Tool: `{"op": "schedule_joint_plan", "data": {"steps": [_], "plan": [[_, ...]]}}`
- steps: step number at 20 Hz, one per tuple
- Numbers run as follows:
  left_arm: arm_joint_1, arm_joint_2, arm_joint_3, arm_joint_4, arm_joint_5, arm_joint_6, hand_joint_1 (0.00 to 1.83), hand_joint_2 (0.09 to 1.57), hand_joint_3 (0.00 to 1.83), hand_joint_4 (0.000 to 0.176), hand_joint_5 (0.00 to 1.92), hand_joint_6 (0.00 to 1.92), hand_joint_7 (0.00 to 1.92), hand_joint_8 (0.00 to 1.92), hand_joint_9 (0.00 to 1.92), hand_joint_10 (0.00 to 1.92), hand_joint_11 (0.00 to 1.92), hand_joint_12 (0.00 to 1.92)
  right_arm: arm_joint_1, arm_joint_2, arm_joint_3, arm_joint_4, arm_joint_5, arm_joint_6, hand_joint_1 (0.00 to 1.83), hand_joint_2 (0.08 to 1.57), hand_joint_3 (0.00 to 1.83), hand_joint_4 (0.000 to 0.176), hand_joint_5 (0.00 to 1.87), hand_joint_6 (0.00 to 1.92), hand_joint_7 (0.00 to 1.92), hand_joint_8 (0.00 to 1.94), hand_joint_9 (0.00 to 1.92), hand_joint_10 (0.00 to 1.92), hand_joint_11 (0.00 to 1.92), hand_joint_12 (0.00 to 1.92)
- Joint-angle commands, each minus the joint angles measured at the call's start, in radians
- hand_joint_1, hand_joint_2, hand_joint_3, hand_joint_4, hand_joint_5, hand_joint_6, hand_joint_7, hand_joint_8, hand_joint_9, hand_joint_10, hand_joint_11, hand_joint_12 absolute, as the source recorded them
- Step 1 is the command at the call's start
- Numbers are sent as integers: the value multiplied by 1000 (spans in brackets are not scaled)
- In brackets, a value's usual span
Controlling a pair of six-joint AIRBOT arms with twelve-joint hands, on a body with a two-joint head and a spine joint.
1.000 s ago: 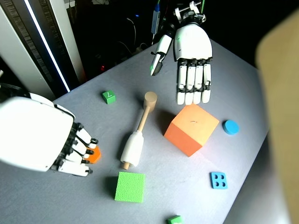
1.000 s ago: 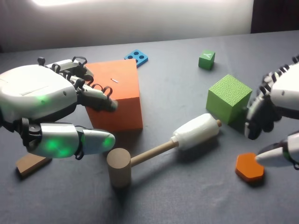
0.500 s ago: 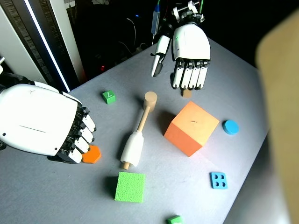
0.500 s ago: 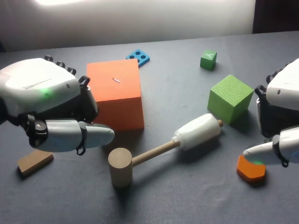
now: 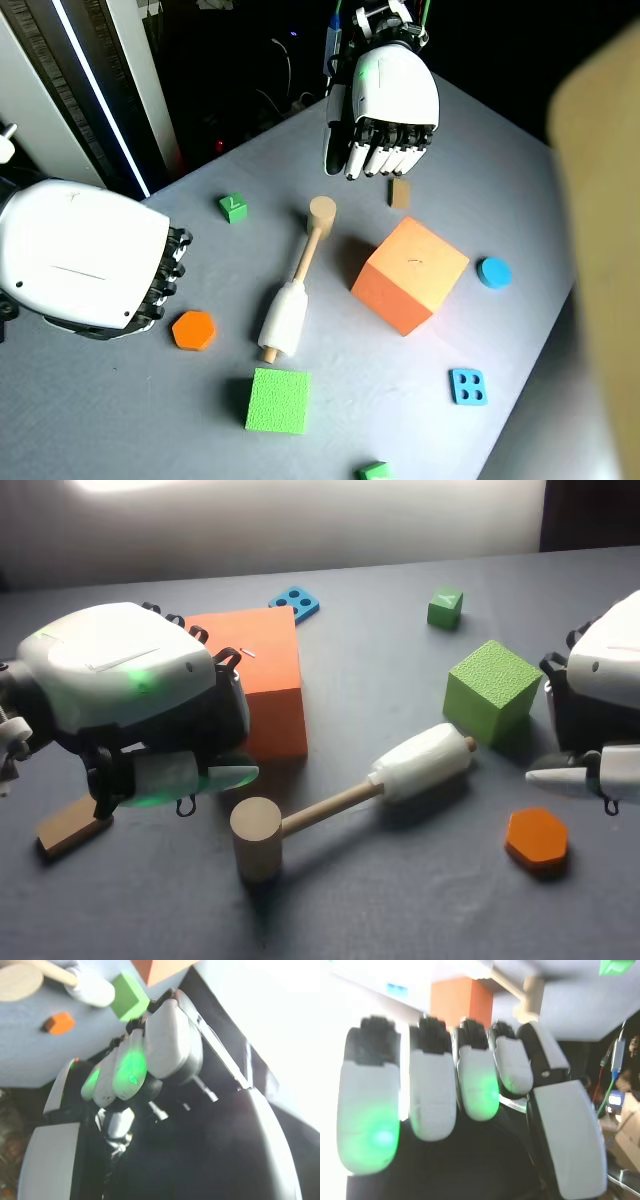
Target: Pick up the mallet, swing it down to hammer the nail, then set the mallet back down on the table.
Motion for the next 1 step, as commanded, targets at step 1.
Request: {"op": "schedule_joint_plan", "data": {"steps": [1], "plan": [[-14, 4, -2, -8, -106, 4, 976, 1423, 3, 176, 1234, 1921, 1430, 1921, 1475, 1921, 1431, 1921, 0, 8, 0, 0, 138, -15, 1035, 1446, 12, 0, 1629, 1921, 1749, 1941, 1810, 1921, 1858, 1921]]}}
